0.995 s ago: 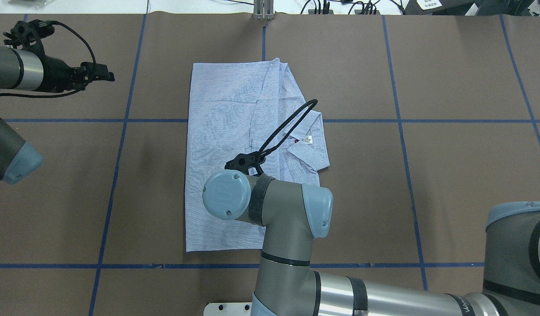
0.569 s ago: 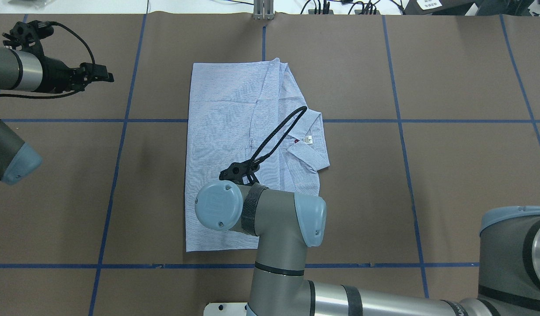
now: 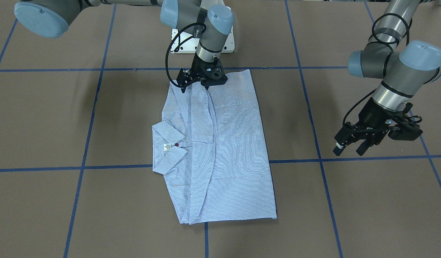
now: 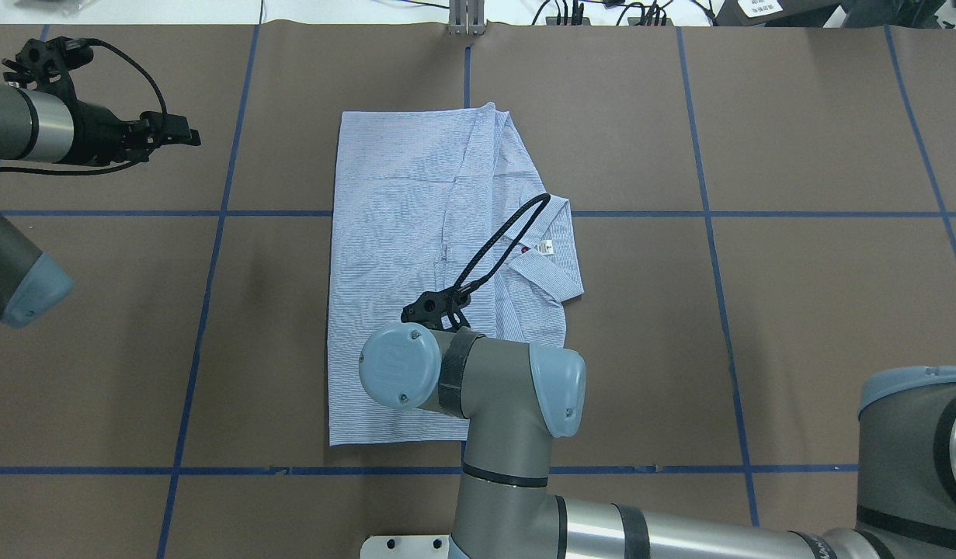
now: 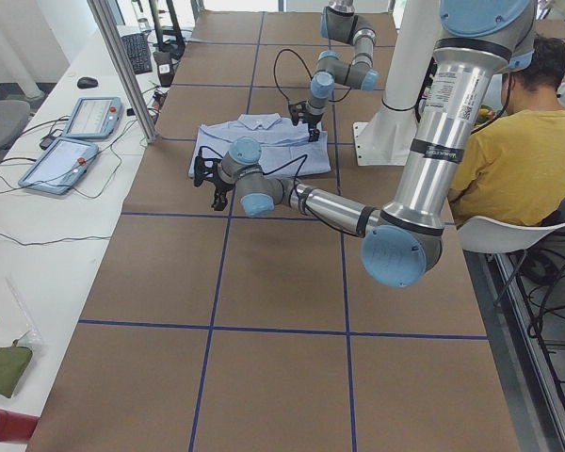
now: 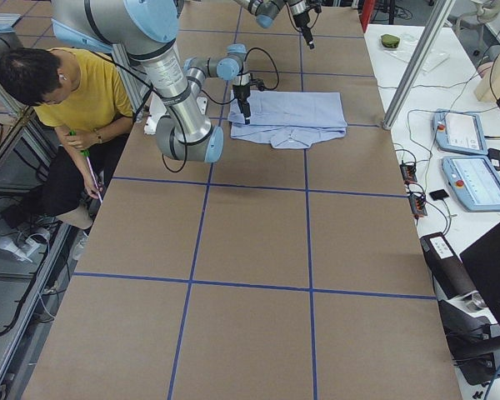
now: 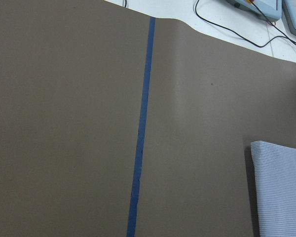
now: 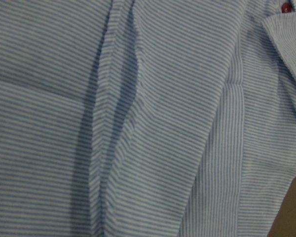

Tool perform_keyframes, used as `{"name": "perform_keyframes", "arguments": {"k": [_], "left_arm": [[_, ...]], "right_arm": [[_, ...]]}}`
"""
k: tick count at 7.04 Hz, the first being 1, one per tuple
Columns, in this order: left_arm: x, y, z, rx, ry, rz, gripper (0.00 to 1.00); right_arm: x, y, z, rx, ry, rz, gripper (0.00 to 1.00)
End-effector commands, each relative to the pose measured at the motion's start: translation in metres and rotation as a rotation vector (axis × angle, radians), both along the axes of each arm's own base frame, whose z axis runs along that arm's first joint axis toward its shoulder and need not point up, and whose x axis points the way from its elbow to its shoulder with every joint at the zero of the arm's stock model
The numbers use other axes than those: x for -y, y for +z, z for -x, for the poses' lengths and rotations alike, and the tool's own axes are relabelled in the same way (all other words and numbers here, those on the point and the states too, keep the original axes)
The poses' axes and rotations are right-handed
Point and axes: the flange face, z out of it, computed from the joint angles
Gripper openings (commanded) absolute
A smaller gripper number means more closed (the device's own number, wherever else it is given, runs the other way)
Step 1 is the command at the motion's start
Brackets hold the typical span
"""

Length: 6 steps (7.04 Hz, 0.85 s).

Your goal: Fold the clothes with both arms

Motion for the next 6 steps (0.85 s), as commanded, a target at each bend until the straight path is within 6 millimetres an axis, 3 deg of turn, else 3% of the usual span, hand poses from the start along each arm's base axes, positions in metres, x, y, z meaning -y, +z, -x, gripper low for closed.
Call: {"name": "perform_keyframes", "arguments": {"k": [1, 3, 4, 6], "left_arm": [[-0.001, -0.001, -0.001, -0.003, 0.0, 0.001, 1.0], [-0.002, -0.007, 0.001, -0.012, -0.005, -0.005, 1.0], [-0.003, -0.01, 0.001, -0.014, -0.005, -0.009, 1.0], [-0.003, -0.016, 0.002, -0.02, -0.007, -0.016, 1.0]], "right_arm": [[0.012, 0.013, -0.034, -0.024, -0.023, -0.019, 1.0], [-0.013, 0.07, -0.113, -0.038, -0.031, -0.017, 1.0], [-0.02, 0.077, -0.115, -0.049, -0.031, -0.007, 1.0], [-0.024, 0.07, -0.124, -0.044, 0.035, 0.048, 1.0]]}}
